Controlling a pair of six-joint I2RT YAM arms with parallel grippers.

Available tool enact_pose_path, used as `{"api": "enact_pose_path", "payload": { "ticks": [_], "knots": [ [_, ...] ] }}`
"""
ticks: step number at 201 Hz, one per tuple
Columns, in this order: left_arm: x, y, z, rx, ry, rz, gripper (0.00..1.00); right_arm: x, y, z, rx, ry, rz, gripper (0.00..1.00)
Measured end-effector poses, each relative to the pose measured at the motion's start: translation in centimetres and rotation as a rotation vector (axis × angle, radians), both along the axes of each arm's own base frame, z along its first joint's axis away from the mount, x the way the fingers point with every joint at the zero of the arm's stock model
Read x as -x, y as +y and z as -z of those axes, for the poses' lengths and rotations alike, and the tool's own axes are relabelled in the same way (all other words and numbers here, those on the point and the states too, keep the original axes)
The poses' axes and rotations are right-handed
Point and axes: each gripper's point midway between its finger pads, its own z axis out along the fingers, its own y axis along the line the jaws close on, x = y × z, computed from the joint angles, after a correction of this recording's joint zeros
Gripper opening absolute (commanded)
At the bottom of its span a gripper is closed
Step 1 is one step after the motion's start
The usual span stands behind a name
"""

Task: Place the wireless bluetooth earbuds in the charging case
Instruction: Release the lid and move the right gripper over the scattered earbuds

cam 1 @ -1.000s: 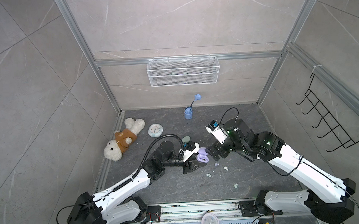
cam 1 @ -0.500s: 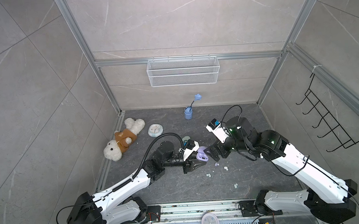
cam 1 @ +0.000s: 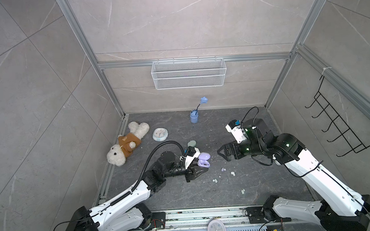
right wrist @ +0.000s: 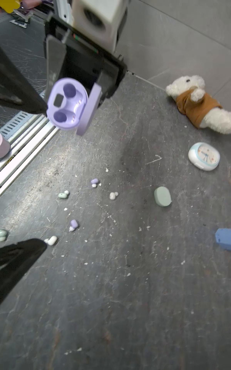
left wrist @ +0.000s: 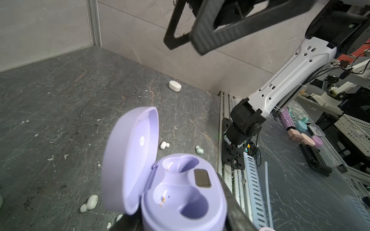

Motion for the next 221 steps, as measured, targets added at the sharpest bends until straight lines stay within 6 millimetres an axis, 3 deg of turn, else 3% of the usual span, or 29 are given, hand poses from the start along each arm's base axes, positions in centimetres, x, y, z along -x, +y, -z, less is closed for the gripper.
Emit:
{"api": "enact_pose_path", "payload": {
  "ticks": [27,75,116,151,221],
  "knots": [
    [0.1,0.5,0.1,0.004,0.005,-0.021,0.25,-1.0,-1.1,4.3,0.006,0.138,0.13,1.0],
    [0.1,1.1,-0.7,0.026,-0.02,-0.048,0.25,-1.5,-0.4,13.6,0.064,0.396,0.27,0.97],
    [0.0,1.3,-1.0,0.03,-0.029,-0.062,0.25,-1.6,-0.3,19.0,0.107,0.503,0.337,0.97],
    [0.0,1.4,-0.6,0.016,-0.018,-0.065,0.25,-1.7,0.0,21.4,0.108,0.542,0.358,0.97],
    [0.0,1.4,-0.5,0.013,-0.016,-0.066,0.25,-4.0,-0.2,23.5,0.096,0.532,0.326,0.96]
  ]
}}
